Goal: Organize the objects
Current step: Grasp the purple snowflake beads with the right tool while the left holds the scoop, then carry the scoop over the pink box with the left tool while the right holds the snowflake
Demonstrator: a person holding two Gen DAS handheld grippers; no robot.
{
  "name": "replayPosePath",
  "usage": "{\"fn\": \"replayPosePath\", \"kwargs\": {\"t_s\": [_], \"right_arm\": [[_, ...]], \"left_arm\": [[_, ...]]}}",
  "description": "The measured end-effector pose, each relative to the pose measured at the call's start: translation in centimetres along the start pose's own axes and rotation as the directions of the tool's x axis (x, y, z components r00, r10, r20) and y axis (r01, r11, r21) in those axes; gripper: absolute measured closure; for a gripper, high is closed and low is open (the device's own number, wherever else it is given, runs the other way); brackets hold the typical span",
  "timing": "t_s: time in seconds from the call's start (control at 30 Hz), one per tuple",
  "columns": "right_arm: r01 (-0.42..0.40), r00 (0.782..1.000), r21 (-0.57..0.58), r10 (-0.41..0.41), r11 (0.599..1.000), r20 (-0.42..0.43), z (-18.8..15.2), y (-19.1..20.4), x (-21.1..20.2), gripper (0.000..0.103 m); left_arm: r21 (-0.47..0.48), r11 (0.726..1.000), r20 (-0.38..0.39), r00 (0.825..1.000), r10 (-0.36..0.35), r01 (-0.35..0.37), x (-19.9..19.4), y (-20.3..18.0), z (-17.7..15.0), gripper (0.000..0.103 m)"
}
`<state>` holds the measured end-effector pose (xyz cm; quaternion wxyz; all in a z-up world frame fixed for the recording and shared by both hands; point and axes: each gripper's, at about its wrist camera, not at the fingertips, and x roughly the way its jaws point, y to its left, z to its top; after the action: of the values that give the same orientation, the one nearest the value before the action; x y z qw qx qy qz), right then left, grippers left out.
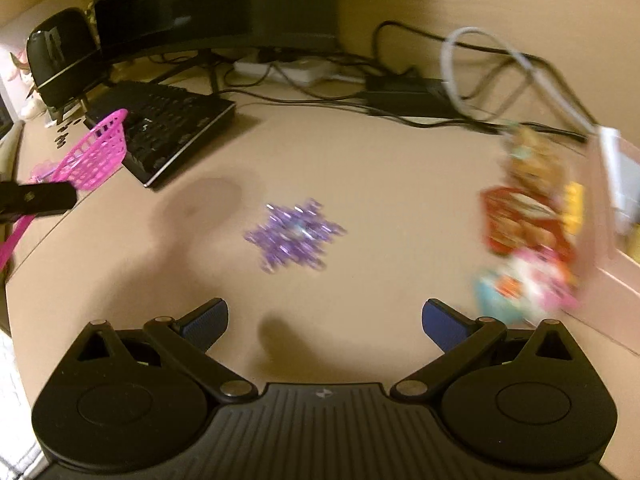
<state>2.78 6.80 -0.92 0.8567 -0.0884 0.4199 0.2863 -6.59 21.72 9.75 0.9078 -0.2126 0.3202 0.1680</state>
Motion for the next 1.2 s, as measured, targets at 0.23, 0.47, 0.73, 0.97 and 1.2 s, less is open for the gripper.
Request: {"fn": "replayPosePath", "kwargs": {"t_s": [0.23,0.47,0.73,0.97,1.2], "right_arm": [[-0.006,1.000,-0.018,0.006,1.000,0.001,1.9,1.8,3.7,0.006],[-0.011,1.000,-0.049,0.012,0.999,0.021,3.5,3.0,4.6,0.041],[-0.029,0.999,-0.089,0.031,0.996,0.025,3.0,4.1,2.6,0.044],[-0.004,0.997,-0.059,0.008,0.998,0.075,0.1,0.8,-5.2,0.044],[0.171,0.981,0.087,-0.178,0.981,0.079,-5.8,-6.1,-13.3,0.044]], "left_arm": [[0.017,1.000,-0.008,1.000,-0.026,0.026,-0.6,-0.3,-0.3,0.087],[0.020,0.999,-0.033,0.999,-0.037,0.038,0.0,-0.4,-0.3,0.087],[0.037,0.997,-0.050,0.997,-0.063,0.064,0.5,-1.1,-0.2,0.087],[0.171,0.966,-0.140,0.975,-0.173,0.196,1.4,-6.0,-1.7,0.087],[0.315,0.866,-0.285,0.909,-0.305,0.389,1.8,-12.9,-4.5,0.087]]}}
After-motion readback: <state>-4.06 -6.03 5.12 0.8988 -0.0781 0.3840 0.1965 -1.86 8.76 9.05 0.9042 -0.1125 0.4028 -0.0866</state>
